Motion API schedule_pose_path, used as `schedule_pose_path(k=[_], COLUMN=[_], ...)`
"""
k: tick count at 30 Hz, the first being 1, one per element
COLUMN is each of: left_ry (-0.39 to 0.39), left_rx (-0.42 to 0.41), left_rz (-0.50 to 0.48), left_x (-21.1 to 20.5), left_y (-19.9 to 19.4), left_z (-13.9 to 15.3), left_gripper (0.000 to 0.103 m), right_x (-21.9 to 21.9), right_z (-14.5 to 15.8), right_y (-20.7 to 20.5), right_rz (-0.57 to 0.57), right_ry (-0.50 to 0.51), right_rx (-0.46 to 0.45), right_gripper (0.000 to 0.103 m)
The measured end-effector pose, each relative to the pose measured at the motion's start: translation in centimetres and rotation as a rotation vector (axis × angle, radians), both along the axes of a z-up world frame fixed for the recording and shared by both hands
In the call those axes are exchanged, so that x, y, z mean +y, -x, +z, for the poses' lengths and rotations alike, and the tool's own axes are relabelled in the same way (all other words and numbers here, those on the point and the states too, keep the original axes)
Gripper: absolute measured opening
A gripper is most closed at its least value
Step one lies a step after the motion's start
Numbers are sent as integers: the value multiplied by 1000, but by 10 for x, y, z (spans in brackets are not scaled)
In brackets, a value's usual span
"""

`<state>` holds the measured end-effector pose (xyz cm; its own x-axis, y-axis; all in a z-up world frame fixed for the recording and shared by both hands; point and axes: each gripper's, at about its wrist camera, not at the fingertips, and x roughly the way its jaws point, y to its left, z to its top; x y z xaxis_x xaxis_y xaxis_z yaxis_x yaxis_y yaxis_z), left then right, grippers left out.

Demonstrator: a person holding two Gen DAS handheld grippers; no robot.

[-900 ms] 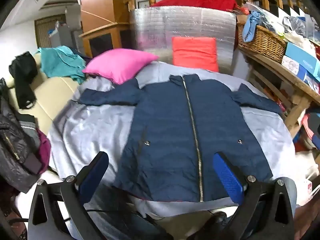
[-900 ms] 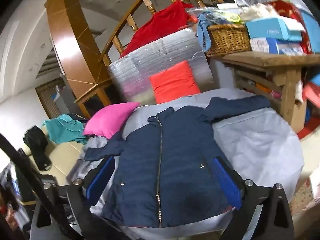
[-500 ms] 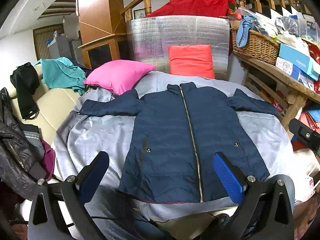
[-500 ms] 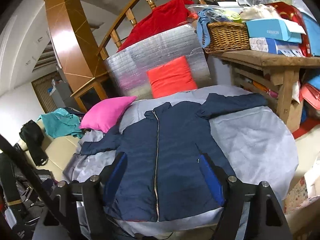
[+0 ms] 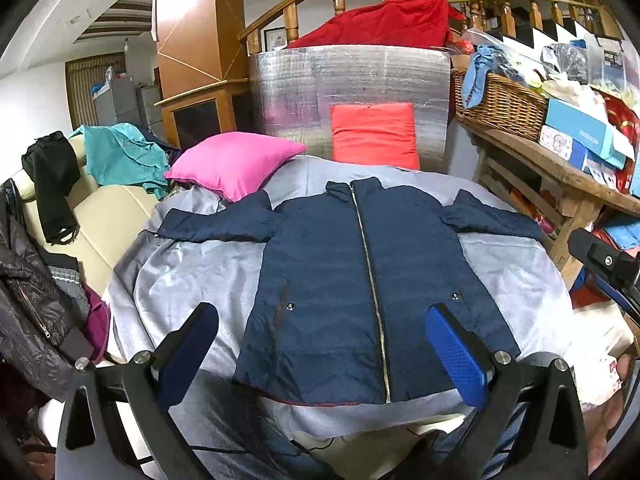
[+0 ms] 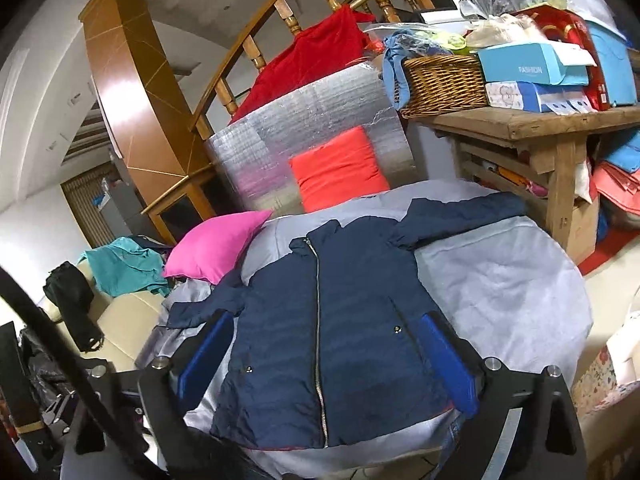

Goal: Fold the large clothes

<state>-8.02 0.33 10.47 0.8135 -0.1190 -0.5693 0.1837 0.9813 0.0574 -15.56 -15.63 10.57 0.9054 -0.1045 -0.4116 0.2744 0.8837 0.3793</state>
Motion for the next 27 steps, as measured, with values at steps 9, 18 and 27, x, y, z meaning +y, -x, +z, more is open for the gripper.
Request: schedule_pose_path(k=[9,18,27], left_ry=[10,8,14], left_rx=[1,-10,-10], left_rz=[-9,7,-10], left_x=[1,4,1], left_y=[6,6,9], left_z=[9,8,13], left_gripper=[103,103,103], right_x=[8,10,12], right_z=[12,12,12], right_y=[10,8,7], right_rz=[11,27,31], right_ry=[31,20,32], right_rx=[14,26,20], right_gripper=[96,96,96])
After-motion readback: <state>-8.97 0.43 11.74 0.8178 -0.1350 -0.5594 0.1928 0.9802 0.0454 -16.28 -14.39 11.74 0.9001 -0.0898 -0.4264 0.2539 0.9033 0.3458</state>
